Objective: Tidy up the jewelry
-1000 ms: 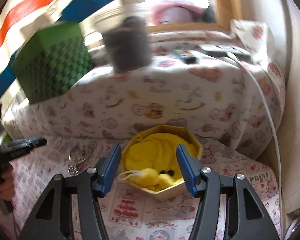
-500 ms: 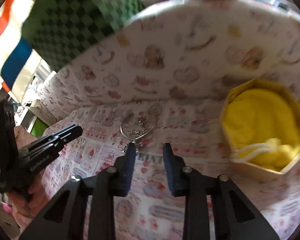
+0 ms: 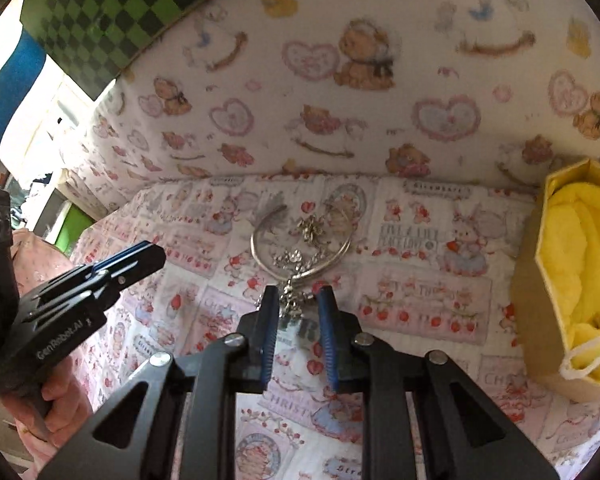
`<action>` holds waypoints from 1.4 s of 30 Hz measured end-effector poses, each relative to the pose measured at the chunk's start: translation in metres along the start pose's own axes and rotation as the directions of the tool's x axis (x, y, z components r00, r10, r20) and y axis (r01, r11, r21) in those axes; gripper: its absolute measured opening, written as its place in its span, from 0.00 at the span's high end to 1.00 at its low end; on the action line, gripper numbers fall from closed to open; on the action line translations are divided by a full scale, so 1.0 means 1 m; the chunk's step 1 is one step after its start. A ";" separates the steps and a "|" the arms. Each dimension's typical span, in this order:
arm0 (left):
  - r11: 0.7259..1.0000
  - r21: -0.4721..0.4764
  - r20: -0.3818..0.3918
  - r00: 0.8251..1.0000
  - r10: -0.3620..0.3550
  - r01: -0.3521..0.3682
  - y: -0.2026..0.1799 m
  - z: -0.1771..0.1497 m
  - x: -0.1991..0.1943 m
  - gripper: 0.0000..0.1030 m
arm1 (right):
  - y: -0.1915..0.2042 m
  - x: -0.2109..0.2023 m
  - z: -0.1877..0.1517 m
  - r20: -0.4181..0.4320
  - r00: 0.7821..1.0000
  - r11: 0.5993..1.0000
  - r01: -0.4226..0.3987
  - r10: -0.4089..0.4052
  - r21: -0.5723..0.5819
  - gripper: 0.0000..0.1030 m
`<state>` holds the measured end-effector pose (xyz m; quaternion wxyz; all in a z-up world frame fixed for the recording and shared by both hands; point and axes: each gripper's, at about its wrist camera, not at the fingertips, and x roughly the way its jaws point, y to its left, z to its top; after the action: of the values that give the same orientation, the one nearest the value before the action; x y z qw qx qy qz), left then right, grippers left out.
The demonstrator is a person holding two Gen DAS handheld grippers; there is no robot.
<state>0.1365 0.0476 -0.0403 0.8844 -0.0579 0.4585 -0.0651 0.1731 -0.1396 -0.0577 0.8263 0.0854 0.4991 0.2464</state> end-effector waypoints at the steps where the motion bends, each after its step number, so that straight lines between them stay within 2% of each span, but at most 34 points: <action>1: 1.000 -0.001 0.001 1.000 0.001 -0.001 -0.001 -0.001 0.000 0.89 | -0.001 -0.002 -0.001 0.010 1.000 1.000 -0.001 0.001 0.001 0.92; 11: 0.999 0.037 0.043 0.999 -0.001 0.000 -0.014 -0.003 -0.021 0.89 | -0.021 -0.052 -0.030 0.080 0.997 1.000 0.003 -0.002 -0.003 0.94; 14: 0.998 0.059 0.088 0.996 0.020 -0.025 -0.023 -0.006 -0.037 0.89 | -0.025 -0.071 -0.042 0.135 0.990 0.999 0.027 -0.025 -0.019 0.94; 17: 0.995 0.098 0.146 0.989 0.006 -0.020 -0.037 -0.009 -0.059 0.89 | -0.030 -0.091 -0.051 0.194 0.981 0.999 0.015 -0.009 -0.030 0.94; 21: 0.989 0.149 0.210 0.978 -0.013 -0.018 -0.058 -0.010 -0.084 0.89 | -0.036 -0.129 -0.053 0.305 0.952 0.998 0.042 -0.027 -0.043 0.94; 25: 0.985 0.171 0.207 0.977 -0.053 0.017 -0.081 -0.002 -0.093 0.89 | -0.056 -0.172 -0.052 0.417 0.907 0.999 0.045 -0.048 0.018 0.94; 27: 0.981 0.186 0.190 0.978 -0.088 0.052 -0.095 0.003 -0.094 0.89 | -0.073 -0.190 -0.051 0.470 0.881 0.997 0.027 -0.058 0.071 0.94; 31: 0.961 0.231 0.140 0.972 -0.189 0.154 -0.132 0.017 -0.086 0.89 | -0.109 -0.200 -0.049 0.513 0.857 0.989 -0.033 -0.047 0.147 0.93; 32: 0.946 0.244 0.110 0.963 -0.247 0.215 -0.143 0.021 -0.080 0.89 | -0.116 -0.200 -0.050 0.521 0.852 0.986 -0.042 -0.048 0.160 0.93; 33: 0.923 0.249 0.081 0.944 -0.321 0.293 -0.153 0.025 -0.072 0.89 | -0.122 -0.199 -0.050 0.527 0.848 0.984 -0.044 -0.055 0.174 0.93; 34: 0.914 0.236 0.068 0.932 -0.355 0.330 -0.163 0.026 -0.065 0.89 | -0.125 -0.197 -0.051 0.530 0.846 0.982 -0.045 -0.060 0.184 0.92; 35: 0.918 0.222 0.080 0.932 -0.353 0.328 -0.173 0.028 -0.058 0.89 | -0.130 -0.195 -0.051 0.533 0.844 0.981 -0.049 -0.060 0.188 0.92; 38: 0.928 0.275 0.097 0.953 -0.288 0.253 -0.207 0.031 -0.034 0.89 | -0.142 -0.180 -0.047 0.493 0.867 0.975 -0.043 -0.073 0.218 0.92; 42: 0.924 0.221 0.007 0.947 -0.322 0.313 -0.226 0.042 0.001 0.89 | -0.153 -0.164 -0.040 0.449 0.892 0.969 -0.064 -0.051 0.237 0.92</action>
<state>0.1568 -0.1736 0.0198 0.8729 -0.0356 0.4140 -0.2558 0.1249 -0.3565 -0.0079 0.9019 0.2433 0.3197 0.1589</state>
